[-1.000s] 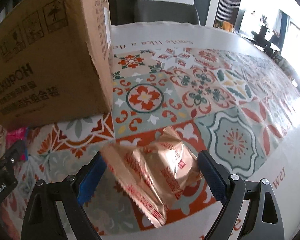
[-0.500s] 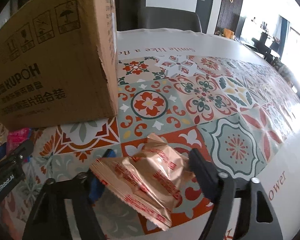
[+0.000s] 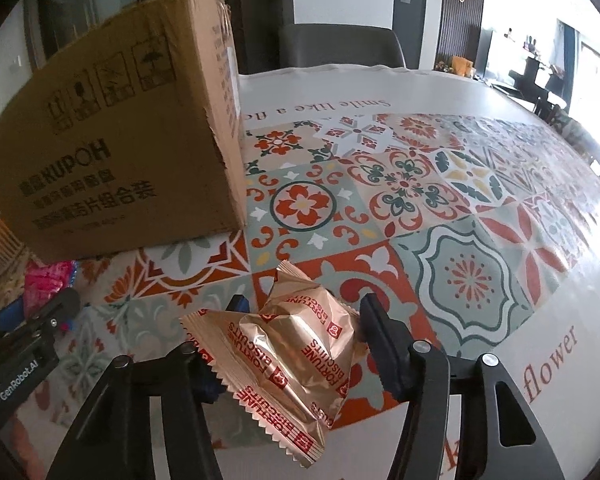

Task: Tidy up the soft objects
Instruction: 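Grasp the copper biscuit packet with the right tool while the left tool grasps the pink snack packet, then carry both packets over the box and release them inside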

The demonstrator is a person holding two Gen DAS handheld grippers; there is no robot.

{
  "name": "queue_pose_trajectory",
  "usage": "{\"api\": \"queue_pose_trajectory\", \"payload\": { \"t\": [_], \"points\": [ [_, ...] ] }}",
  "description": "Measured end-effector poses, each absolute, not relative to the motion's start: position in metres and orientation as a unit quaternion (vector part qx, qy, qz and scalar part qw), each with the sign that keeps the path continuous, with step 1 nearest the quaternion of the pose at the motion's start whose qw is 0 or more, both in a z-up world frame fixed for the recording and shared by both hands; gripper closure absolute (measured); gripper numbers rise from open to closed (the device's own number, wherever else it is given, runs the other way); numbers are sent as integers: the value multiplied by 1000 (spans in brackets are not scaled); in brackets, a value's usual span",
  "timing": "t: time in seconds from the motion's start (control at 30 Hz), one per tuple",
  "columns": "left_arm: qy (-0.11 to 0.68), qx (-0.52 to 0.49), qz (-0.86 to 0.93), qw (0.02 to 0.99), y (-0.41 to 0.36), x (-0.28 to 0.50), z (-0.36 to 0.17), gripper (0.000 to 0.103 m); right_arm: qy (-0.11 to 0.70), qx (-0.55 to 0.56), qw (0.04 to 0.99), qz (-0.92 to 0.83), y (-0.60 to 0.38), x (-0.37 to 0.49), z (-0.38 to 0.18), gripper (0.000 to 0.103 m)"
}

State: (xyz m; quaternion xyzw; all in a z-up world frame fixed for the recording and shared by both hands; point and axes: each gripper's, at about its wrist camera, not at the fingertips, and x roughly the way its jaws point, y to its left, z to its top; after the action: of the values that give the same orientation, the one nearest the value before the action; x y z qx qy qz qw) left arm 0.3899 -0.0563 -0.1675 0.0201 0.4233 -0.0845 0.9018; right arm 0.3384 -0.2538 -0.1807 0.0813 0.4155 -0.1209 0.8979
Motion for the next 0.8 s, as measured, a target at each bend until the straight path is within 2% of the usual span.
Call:
{"api": "queue_pose_trajectory", "payload": {
  "t": [0.8],
  "points": [
    [346,-1,-89,934,-22,298,-65,37,321,80,942,-54,-222,282,-95,45]
  ]
}}
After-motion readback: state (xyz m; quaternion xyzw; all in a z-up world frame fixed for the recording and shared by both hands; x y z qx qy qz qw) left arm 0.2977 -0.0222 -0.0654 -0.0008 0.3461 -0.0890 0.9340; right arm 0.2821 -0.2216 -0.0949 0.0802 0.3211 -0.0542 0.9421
